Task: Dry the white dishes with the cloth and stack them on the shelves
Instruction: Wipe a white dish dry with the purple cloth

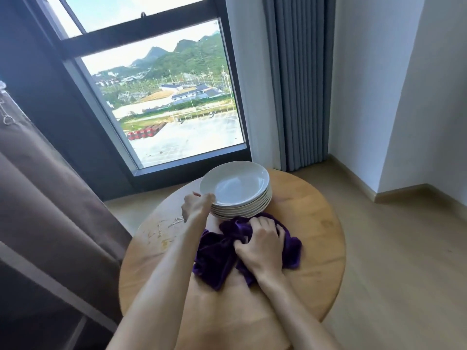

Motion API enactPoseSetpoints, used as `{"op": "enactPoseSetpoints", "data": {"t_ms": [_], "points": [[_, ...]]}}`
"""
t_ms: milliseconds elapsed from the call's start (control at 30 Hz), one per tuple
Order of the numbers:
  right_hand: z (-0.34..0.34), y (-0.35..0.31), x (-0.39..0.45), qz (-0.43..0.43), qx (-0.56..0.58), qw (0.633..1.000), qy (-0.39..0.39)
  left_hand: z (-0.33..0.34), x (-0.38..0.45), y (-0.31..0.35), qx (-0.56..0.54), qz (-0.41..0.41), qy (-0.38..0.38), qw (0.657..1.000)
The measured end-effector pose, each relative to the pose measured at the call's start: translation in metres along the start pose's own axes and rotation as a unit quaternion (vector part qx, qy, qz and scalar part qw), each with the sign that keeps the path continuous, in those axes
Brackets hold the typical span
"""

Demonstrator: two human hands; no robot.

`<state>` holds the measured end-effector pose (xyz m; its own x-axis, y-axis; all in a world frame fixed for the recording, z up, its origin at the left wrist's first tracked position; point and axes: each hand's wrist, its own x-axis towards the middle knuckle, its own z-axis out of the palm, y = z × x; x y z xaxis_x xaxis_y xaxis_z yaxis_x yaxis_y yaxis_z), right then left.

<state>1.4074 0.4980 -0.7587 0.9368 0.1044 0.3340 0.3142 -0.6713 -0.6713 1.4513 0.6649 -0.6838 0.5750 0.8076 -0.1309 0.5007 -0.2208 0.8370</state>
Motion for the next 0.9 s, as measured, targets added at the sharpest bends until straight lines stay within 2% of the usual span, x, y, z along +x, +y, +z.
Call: {"op": "enactPoseSetpoints", "data": {"t_ms": [367, 533, 700, 800, 900], "points": [[-0.003, 0.002, 0.002, -0.003, 0.012, 1.0, -0.006, 0.002, -0.003, 0.006, 0.056, 0.08, 0.065, 0.993], [-0.003, 0.002, 0.001, -0.005, 0.018, 1.0, 0.005, -0.007, -0.008, 0.013, 0.042, 0.123, 0.081, 0.988], [-0.006, 0.001, 0.0, -0.003, 0.03, 1.0, -0.005, -0.022, -0.006, 0.025, -0.126, 0.056, -0.026, 0.99], [-0.009, 0.001, -0.001, 0.002, 0.052, 0.999, -0.014, -0.034, -0.017, 0.011, -0.202, 0.03, -0.018, 0.979], [-0.017, -0.001, -0.001, 0.015, 0.098, 0.995, -0.016, -0.049, -0.036, -0.012, -0.337, -0.019, 0.01, 0.941]]}}
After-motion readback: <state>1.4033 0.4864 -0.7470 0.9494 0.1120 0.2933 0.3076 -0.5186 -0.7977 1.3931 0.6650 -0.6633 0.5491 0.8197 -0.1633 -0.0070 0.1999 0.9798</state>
